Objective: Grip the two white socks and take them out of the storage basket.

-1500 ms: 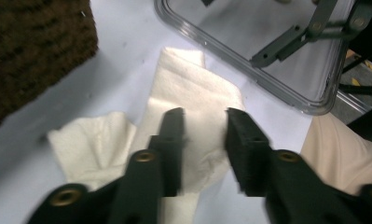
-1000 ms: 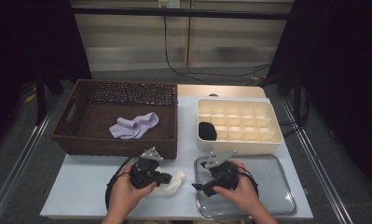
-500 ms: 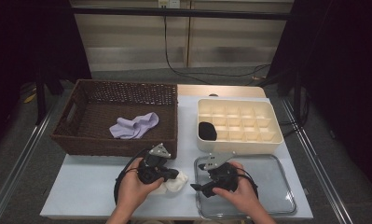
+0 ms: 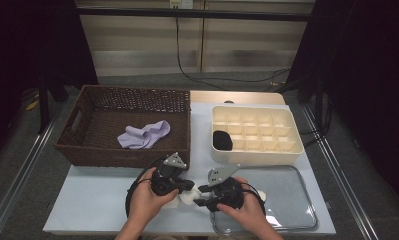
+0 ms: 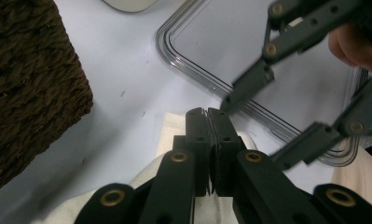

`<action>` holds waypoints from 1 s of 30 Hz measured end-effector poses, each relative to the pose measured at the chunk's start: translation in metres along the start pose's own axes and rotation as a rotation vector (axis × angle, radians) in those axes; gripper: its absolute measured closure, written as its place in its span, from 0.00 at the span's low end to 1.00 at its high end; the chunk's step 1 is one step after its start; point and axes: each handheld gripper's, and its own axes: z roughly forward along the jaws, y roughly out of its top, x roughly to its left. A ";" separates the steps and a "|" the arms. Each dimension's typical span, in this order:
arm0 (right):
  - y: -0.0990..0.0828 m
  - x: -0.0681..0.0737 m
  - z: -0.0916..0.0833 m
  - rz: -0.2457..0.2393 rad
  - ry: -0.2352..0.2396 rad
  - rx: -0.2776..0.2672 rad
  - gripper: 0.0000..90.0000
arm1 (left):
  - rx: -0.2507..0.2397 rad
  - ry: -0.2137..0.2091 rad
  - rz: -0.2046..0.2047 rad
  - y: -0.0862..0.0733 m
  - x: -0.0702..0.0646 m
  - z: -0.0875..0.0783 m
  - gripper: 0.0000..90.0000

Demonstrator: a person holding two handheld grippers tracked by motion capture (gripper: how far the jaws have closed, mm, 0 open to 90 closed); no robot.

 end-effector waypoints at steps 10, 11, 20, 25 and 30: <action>0.002 -0.016 -0.005 0.143 -0.014 -0.039 0.95 | -0.108 0.074 0.031 -0.001 0.001 -0.016 0.70; 0.001 -0.019 -0.007 0.157 -0.024 -0.046 0.96 | -0.118 0.077 0.028 -0.002 0.001 -0.019 0.67; -0.002 -0.041 -0.013 0.269 -0.058 -0.064 0.96 | -0.098 0.092 0.029 -0.008 -0.003 -0.023 0.58; -0.004 -0.048 -0.014 0.298 -0.075 -0.073 0.96 | -0.088 0.069 0.008 -0.011 -0.003 -0.019 0.58; -0.008 -0.053 -0.015 0.311 -0.076 -0.080 0.95 | -0.060 0.061 0.010 -0.012 -0.009 -0.015 0.59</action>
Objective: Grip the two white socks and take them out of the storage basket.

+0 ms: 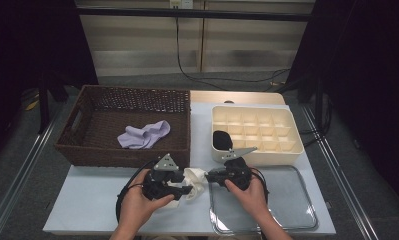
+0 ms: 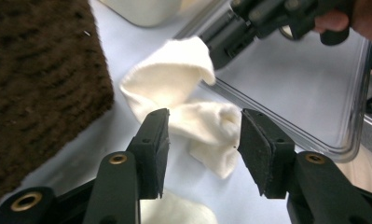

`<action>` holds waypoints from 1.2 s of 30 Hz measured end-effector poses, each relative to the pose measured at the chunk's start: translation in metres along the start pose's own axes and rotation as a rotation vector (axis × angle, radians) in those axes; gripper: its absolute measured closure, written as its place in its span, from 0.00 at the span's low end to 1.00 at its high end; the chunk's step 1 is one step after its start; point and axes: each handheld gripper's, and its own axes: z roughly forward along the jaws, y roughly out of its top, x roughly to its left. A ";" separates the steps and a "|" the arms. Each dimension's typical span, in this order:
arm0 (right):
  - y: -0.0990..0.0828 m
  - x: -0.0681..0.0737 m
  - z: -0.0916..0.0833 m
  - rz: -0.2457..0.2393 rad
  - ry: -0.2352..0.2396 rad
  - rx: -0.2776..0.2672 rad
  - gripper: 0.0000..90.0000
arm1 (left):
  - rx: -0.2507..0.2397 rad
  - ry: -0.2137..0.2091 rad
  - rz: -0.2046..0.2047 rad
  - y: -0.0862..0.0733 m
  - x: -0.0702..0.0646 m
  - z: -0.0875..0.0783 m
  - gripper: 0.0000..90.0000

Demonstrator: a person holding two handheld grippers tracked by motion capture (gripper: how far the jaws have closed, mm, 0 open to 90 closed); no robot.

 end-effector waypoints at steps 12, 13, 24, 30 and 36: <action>-0.004 -0.002 -0.007 -0.005 0.006 -0.018 0.94 | 0.061 -0.032 0.009 -0.005 -0.004 0.017 0.72; -0.005 -0.001 -0.007 -0.003 0.007 -0.016 0.94 | 0.063 -0.035 0.007 -0.005 -0.004 0.019 0.78; -0.015 -0.006 -0.016 0.025 0.024 -0.035 0.92 | 0.055 -0.046 -0.044 -0.005 0.002 0.012 0.96; -0.026 -0.015 -0.024 0.060 0.024 -0.042 0.90 | 0.033 -0.031 -0.095 -0.008 0.014 0.001 0.96; -0.034 -0.021 -0.028 0.090 0.001 -0.047 0.85 | 0.021 -0.028 -0.152 -0.013 0.029 -0.003 0.96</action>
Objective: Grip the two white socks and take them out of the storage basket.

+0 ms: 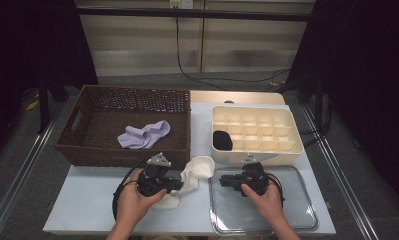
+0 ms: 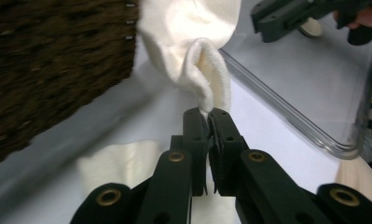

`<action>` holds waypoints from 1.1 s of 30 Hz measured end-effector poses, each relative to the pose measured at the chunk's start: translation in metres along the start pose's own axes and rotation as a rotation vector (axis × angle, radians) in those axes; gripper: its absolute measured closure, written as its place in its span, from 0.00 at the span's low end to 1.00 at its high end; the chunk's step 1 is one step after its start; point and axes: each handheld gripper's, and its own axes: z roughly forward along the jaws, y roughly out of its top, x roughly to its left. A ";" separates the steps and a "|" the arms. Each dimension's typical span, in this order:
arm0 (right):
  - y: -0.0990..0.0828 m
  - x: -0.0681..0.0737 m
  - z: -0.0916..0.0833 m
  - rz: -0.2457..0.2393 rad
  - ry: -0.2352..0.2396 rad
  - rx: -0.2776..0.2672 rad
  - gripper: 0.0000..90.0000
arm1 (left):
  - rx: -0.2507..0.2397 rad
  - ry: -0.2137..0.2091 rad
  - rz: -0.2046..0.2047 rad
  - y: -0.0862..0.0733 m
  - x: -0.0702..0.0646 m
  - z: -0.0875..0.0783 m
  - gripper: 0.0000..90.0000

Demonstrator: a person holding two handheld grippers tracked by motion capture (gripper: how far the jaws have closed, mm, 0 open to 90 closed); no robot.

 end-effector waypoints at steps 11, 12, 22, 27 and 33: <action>0.010 0.005 0.009 -0.035 -0.043 -0.001 0.59 | 0.006 0.057 0.012 -0.001 0.005 -0.004 0.87; 0.011 0.006 0.011 -0.043 -0.050 0.000 0.57 | 0.003 0.069 0.019 -0.001 0.004 -0.005 0.84; 0.017 0.015 0.026 -0.106 -0.089 0.012 0.47 | -0.023 0.068 0.054 0.003 -0.009 -0.014 0.65; 0.015 0.015 0.022 -0.106 -0.097 0.013 0.46 | 0.015 0.122 0.108 0.003 -0.014 0.005 0.59; 0.015 0.016 0.022 -0.108 -0.098 0.010 0.42 | 0.049 0.081 0.001 0.003 -0.006 -0.001 0.92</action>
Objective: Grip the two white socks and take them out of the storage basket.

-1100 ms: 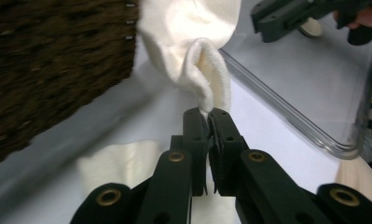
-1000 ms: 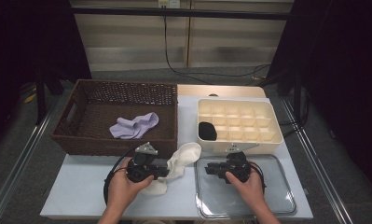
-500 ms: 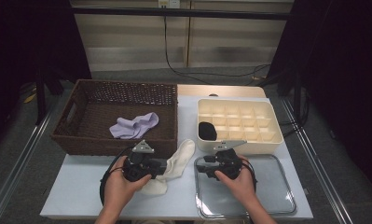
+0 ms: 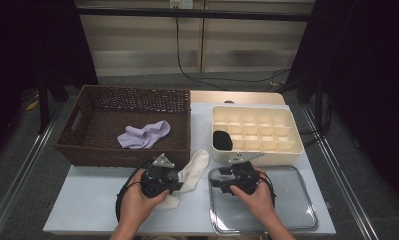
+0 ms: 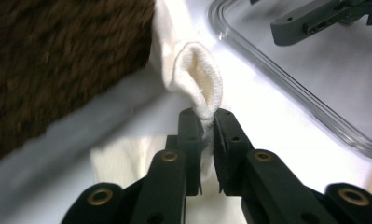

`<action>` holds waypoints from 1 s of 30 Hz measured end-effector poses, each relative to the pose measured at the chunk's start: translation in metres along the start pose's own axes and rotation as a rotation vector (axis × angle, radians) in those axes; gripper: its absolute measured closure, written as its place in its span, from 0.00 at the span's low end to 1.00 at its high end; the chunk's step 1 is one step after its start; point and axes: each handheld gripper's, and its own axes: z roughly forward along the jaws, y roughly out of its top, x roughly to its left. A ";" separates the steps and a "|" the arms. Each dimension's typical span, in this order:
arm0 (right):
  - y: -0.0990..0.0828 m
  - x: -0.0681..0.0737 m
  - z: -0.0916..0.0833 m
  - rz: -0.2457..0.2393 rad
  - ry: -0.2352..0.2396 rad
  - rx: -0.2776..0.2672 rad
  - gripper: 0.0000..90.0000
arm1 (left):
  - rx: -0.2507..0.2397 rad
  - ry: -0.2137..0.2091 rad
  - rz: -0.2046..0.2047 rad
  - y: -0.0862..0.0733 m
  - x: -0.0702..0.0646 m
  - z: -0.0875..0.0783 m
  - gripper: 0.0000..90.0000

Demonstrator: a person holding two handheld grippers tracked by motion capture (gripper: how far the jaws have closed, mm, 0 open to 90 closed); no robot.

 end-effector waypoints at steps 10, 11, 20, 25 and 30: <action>0.014 0.006 0.022 -0.074 -0.022 0.032 0.37 | -0.038 -0.009 -0.050 -0.011 0.012 -0.022 0.89; 0.016 0.006 0.025 -0.085 -0.018 0.035 0.37 | -0.035 -0.010 -0.057 -0.012 0.013 -0.023 0.90; 0.030 0.013 0.051 -0.170 -0.012 0.103 0.66 | -0.072 0.024 -0.097 -0.027 0.020 -0.031 0.86; 0.033 0.014 0.054 -0.189 -0.015 0.120 0.87 | -0.076 0.014 -0.116 -0.031 0.023 -0.034 0.85; 0.036 0.019 0.054 -0.198 -0.017 0.147 0.98 | -0.071 0.026 -0.113 -0.031 0.022 -0.031 0.91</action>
